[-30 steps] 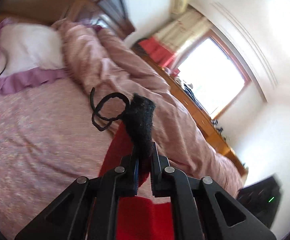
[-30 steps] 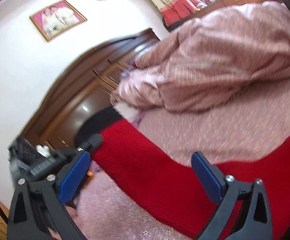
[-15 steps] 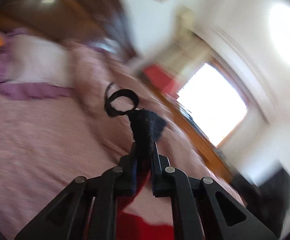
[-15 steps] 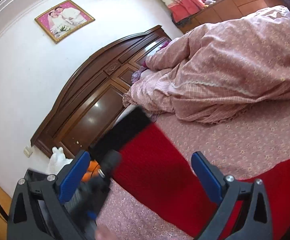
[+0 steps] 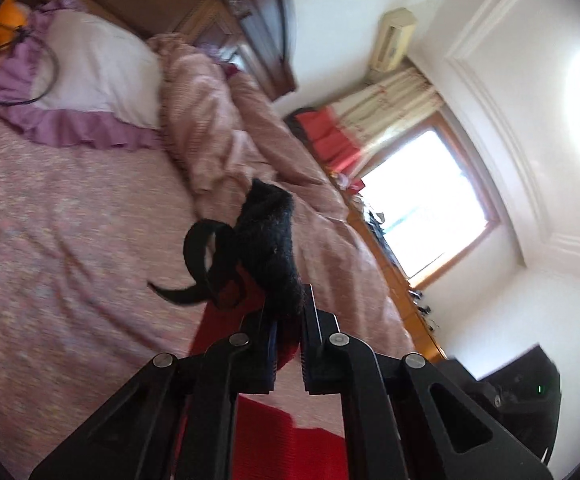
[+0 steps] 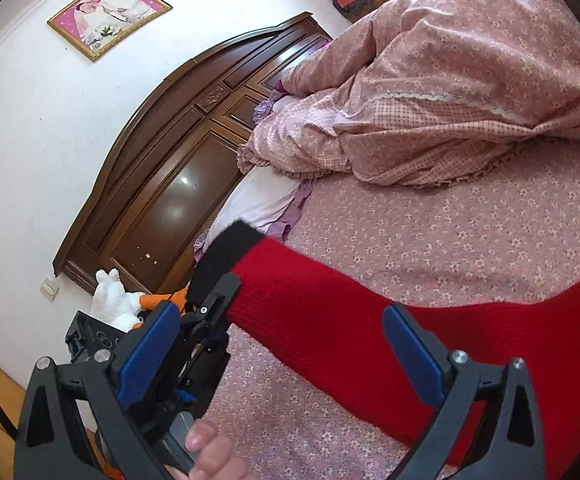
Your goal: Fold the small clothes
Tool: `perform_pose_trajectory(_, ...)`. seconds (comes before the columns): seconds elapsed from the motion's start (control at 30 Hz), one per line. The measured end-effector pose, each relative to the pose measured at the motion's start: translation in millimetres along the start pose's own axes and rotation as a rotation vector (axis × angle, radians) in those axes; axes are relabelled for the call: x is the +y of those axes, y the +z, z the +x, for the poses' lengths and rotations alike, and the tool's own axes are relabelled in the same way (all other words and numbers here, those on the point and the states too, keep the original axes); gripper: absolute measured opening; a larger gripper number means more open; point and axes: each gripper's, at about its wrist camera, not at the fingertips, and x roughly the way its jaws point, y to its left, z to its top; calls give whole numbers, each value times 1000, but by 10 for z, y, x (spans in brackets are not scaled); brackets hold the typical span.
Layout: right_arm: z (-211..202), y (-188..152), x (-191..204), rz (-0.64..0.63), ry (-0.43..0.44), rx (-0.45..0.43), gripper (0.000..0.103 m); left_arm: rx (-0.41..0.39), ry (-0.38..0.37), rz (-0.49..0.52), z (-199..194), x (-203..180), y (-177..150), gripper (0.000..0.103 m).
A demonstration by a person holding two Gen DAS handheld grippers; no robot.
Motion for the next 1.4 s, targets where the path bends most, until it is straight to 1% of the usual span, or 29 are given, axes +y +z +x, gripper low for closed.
perform_pose_trajectory(0.07,-87,49,38,-19,-8,-17,103,17,-36,56,6,-217,-80,2)
perform_pose_trajectory(0.13,-190,90,56,-37,-26,-31,103,25,-52,110,25,-367,-159,2)
perform_pose_trajectory(0.17,-236,111,54,-41,-34,-36,103,31,-63,155,45,-501,-217,2)
perform_pose_trajectory(0.3,-515,211,-6,-31,-40,-63,103,61,-116,251,82,-851,-464,2)
perform_pose_trajectory(0.4,-830,289,-91,-21,-33,-119,103,98,-150,315,158,-1088,-716,2)
perform_pose_trajectory(0.53,-1260,378,-232,1,-47,-186,103,157,-178,356,269,-1364,-1073,2)
perform_pose_trajectory(0.6,-1483,413,-353,28,-51,-220,103,190,-185,390,326,-1487,-1302,2)
perform_pose_trajectory(0.67,-1629,440,-511,70,-39,-225,103,214,-182,458,350,-1629,-1582,2)
perform_pose_trajectory(0.73,-1726,456,-728,129,-52,-212,103,226,-176,498,370,-1698,-1776,2)
perform_pose_trajectory(0.77,-1760,451,-854,162,-62,-199,103,242,-178,509,401,-1723,-1870,2)
perform_pose_trajectory(0.83,-1788,411,-1118,239,-90,-164,99,285,-188,530,441,-1789,-2107,2)
perform_pose_trajectory(0.87,-1803,372,-1262,279,-100,-145,89,302,-188,550,467,-1815,-2211,2)
perform_pose_trajectory(0.9,-1812,323,-1402,312,-101,-128,67,315,-185,582,485,-1851,-2337,2)
perform_pose_trajectory(0.93,-1825,268,-1517,339,-99,-115,51,323,-182,601,500,-1867,-2415,2)
perform_pose_trajectory(0.97,-1846,202,-1628,367,-99,-108,22,338,-177,619,519,-1882,-2521,2)
perform_pose_trajectory(1.0,-1889,119,-1739,396,-115,-112,12,372,-180,629,561,-1899,-2645,2)
perform_pose_trajectory(1.07,-1991,7,-1894,422,-137,-128,12,417,-189,657,605,-1943,-2840,2)
perform_pose_trajectory(1.13,-2127,-89,-2041,429,-159,-133,12,445,-196,697,616,-2013,-2994,3)
perform_pose_trajectory(1.17,-2198,-131,-2107,432,-164,-136,12,477,-197,735,631,-2094,-3106,3)
perform_pose_trajectory(1.23,-2322,-162,-2256,432,-169,-143,12,522,-206,777,624,-2189,-3213,5)
perform_pose_trajectory(1.27,-2402,-181,-2331,430,-176,-147,12,547,-223,794,582,-2255,-3255,7)
perform_pose_trajectory(1.3,-2490,-197,-2409,428,-187,-150,12,556,-238,805,516,-2305,-3269,11)
perform_pose_trajectory(1.33,-2562,-206,-2482,431,-196,-152,12,556,-241,809,491,-2322,-3260,18)
perform_pose_trajectory(1.37,-2670,-240,-2577,442,-206,-154,12,554,-244,816,429,-2354,-3259,23)
perform_pose_trajectory(1.4,-2736,-255,-2648,447,-210,-155,12,549,-245,820,371,-2380,-3235,31)
